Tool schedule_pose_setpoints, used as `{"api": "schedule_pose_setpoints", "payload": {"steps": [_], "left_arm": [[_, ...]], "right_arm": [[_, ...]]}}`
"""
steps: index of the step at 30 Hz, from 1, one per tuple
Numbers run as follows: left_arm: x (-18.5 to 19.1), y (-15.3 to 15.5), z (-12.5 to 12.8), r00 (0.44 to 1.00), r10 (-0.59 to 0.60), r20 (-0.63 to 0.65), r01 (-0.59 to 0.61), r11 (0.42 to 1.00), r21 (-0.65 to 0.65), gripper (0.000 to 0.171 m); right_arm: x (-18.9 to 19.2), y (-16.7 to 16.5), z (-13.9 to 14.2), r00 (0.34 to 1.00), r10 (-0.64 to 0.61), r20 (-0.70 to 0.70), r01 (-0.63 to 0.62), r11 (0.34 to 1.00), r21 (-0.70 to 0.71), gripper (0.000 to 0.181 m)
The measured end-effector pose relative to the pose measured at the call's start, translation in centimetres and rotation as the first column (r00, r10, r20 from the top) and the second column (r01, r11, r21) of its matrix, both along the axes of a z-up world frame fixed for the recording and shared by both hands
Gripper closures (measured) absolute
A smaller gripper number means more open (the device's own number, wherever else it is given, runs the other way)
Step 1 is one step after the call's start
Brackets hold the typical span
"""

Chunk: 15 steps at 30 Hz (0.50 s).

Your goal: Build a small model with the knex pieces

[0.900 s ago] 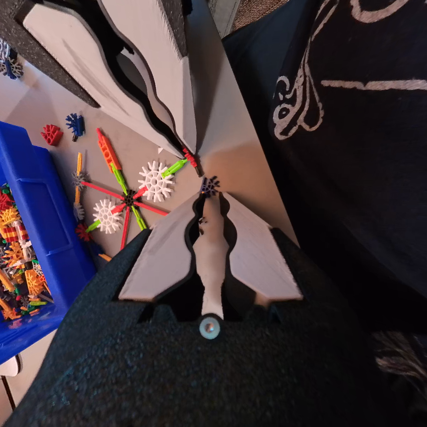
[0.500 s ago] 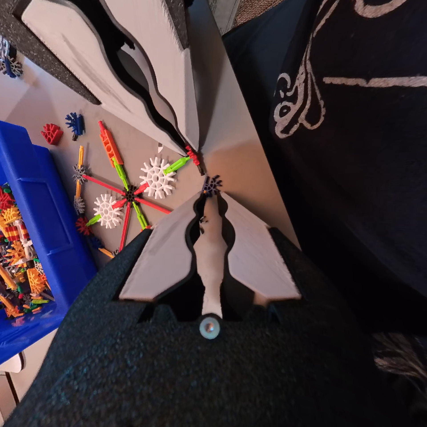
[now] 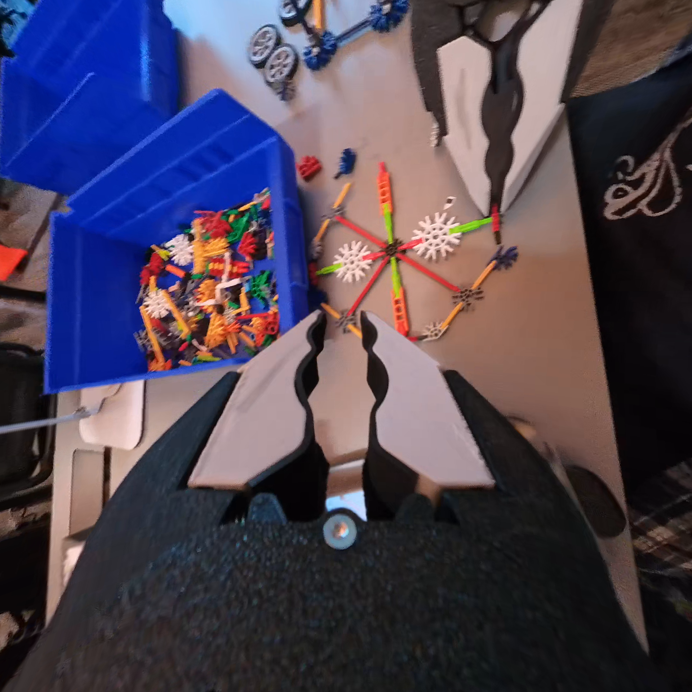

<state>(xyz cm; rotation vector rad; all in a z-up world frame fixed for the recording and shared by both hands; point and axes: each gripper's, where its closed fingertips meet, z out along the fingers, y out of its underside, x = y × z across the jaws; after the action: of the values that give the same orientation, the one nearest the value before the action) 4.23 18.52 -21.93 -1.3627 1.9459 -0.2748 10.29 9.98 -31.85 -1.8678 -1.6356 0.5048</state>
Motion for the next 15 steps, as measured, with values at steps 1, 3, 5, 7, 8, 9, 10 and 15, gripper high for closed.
{"api": "schedule_pose_setpoints", "payload": {"steps": [1, 3, 5, 7, 8, 9, 10, 15], "left_arm": [[-0.5, 0.6, 0.4, 1.000, 0.016, 0.005, -0.016, 1.000, 0.009, 0.153], [-1.4, 1.4, 1.0, 0.999, 0.038, 0.012, -0.039, 0.999, 0.026, 0.154], [-2.1, 1.9, 1.3, 0.998, 0.053, 0.020, -0.054, 0.998, 0.027, 0.154], [-2.6, 2.1, 1.3, 0.998, 0.062, 0.023, -0.062, 0.998, 0.024, 0.154], [-2.8, 2.2, 1.3, 0.998, 0.065, 0.023, -0.066, 0.998, 0.025, 0.154], [-3.0, 2.3, 1.2, 0.997, 0.068, 0.021, -0.068, 0.997, 0.026, 0.154], [-3.2, 2.4, 1.1, 0.997, 0.069, 0.018, -0.069, 0.997, 0.027, 0.154], [-3.7, 2.5, 1.0, 0.997, 0.071, 0.014, -0.072, 0.997, 0.028, 0.154]], "right_arm": [[0.0, 0.0, 0.0, 1.000, -0.002, 0.002, 0.002, 1.000, 0.002, 0.178], [-0.1, 0.0, 0.0, 1.000, -0.006, 0.007, 0.006, 1.000, 0.006, 0.178], [-0.1, 0.0, 0.0, 1.000, -0.010, 0.014, 0.009, 1.000, 0.012, 0.178], [-0.1, -0.1, 0.0, 1.000, -0.013, 0.017, 0.013, 1.000, 0.008, 0.178], [-0.1, -0.1, 0.0, 1.000, -0.013, 0.015, 0.013, 1.000, 0.001, 0.178], [-0.1, -0.2, 0.0, 1.000, -0.013, 0.011, 0.013, 1.000, -0.008, 0.178], [-0.1, -0.2, 0.0, 1.000, -0.016, 0.007, 0.016, 1.000, -0.021, 0.178], [-0.1, -0.1, 0.0, 0.999, -0.031, -0.010, 0.031, 0.998, -0.063, 0.178]]}}
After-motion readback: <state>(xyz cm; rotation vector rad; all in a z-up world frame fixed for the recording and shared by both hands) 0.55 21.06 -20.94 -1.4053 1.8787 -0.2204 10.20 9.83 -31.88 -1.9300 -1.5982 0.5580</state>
